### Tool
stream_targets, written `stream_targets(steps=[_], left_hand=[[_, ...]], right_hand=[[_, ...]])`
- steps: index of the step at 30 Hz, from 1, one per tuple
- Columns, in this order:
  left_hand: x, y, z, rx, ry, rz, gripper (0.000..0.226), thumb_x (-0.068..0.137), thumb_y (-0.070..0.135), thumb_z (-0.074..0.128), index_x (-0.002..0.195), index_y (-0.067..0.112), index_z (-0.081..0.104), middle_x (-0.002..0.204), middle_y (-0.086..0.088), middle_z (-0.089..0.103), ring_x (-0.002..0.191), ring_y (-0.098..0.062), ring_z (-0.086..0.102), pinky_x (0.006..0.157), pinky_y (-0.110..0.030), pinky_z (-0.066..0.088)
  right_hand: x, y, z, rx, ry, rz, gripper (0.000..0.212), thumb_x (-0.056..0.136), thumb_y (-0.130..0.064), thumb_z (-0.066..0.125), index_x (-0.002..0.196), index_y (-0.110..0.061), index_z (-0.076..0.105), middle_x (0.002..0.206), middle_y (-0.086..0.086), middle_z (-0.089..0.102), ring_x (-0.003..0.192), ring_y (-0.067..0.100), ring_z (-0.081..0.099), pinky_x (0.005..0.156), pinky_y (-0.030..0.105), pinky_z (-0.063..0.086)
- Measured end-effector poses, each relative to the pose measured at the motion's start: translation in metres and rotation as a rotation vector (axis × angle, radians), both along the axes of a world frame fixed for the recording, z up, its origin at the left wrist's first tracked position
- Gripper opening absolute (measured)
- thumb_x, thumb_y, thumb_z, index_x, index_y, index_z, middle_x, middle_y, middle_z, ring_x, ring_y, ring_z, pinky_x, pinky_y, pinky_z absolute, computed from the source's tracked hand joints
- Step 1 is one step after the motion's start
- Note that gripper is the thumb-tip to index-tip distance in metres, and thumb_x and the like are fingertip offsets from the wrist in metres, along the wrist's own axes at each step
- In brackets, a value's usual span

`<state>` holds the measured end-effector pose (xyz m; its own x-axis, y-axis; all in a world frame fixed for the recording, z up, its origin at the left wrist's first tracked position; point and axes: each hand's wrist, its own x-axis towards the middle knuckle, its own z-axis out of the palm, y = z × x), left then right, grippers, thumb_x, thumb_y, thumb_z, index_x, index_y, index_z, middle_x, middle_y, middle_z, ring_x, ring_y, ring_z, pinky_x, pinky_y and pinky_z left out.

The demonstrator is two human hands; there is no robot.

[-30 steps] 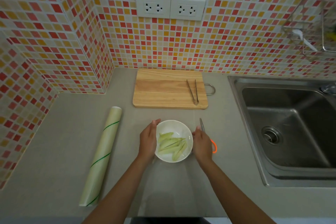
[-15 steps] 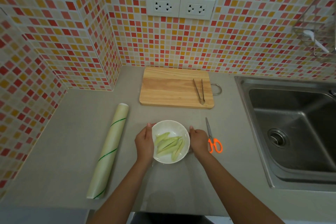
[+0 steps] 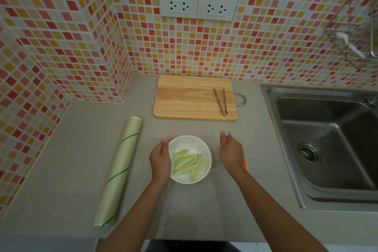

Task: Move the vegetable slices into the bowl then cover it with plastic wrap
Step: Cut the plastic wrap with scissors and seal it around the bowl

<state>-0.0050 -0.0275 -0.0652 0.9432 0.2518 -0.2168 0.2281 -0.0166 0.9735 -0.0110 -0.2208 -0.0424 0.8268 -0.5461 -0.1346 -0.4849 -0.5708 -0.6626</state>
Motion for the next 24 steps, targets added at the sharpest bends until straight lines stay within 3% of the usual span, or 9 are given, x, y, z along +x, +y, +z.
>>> stream_targets(steps=[4, 7, 11, 17, 20, 24], left_hand=[[0.0, 0.0, 0.001, 0.01, 0.005, 0.013, 0.039, 0.101, 0.031, 0.04, 0.095, 0.015, 0.075, 0.09, -0.001, 0.075, 0.085, -0.013, 0.068, 0.068, -0.016, 0.052], [0.0, 0.0, 0.001, 0.018, -0.002, 0.009, 0.039, 0.101, 0.031, 0.04, 0.095, 0.015, 0.075, 0.09, -0.001, 0.075, 0.084, -0.012, 0.068, 0.07, -0.019, 0.052], [0.0, 0.0, 0.001, 0.03, -0.01, 0.001, 0.038, 0.101, 0.03, 0.041, 0.095, 0.016, 0.075, 0.089, 0.001, 0.075, 0.083, -0.01, 0.068, 0.071, -0.021, 0.051], [-0.001, 0.0, 0.001, 0.004, -0.005, -0.021, 0.036, 0.101, 0.027, 0.04, 0.094, 0.019, 0.075, 0.09, 0.003, 0.075, 0.086, -0.011, 0.068, 0.071, -0.016, 0.052], [-0.001, -0.002, 0.004, -0.028, 0.017, 0.007, 0.036, 0.101, 0.03, 0.041, 0.089, 0.024, 0.074, 0.088, 0.003, 0.074, 0.083, -0.011, 0.068, 0.068, -0.015, 0.052], [-0.001, -0.003, 0.004, -0.057, 0.029, 0.03, 0.038, 0.101, 0.033, 0.04, 0.088, 0.023, 0.075, 0.088, 0.0, 0.075, 0.083, -0.014, 0.069, 0.072, -0.026, 0.053]], right_hand=[[-0.002, 0.014, -0.001, -0.079, 0.222, 0.064, 0.066, 0.096, -0.059, 0.022, 0.063, -0.011, 0.053, 0.075, 0.01, 0.063, 0.076, 0.029, 0.06, 0.064, 0.032, 0.038], [-0.002, 0.02, -0.007, -0.023, 0.191, 0.093, 0.061, 0.097, -0.051, 0.036, 0.049, -0.014, 0.04, 0.058, 0.006, 0.051, 0.064, 0.026, 0.053, 0.058, 0.029, 0.034], [0.0, 0.02, -0.007, -0.057, 0.132, 0.096, 0.056, 0.092, -0.04, 0.053, 0.047, -0.015, 0.033, 0.046, 0.0, 0.038, 0.056, 0.024, 0.046, 0.054, 0.029, 0.031], [0.002, 0.014, -0.011, -0.087, 0.14, 0.078, 0.055, 0.093, -0.037, 0.055, 0.049, -0.015, 0.03, 0.048, -0.001, 0.035, 0.057, 0.024, 0.043, 0.055, 0.03, 0.03], [0.001, 0.019, -0.016, -0.026, 0.095, 0.073, 0.048, 0.089, -0.037, 0.058, 0.053, -0.013, 0.036, 0.051, 0.0, 0.043, 0.058, 0.023, 0.046, 0.054, 0.03, 0.029], [0.004, 0.012, -0.019, -0.141, 0.123, 0.068, 0.042, 0.097, -0.039, 0.045, 0.083, -0.002, 0.06, 0.086, 0.016, 0.066, 0.082, 0.033, 0.062, 0.063, 0.033, 0.037]])
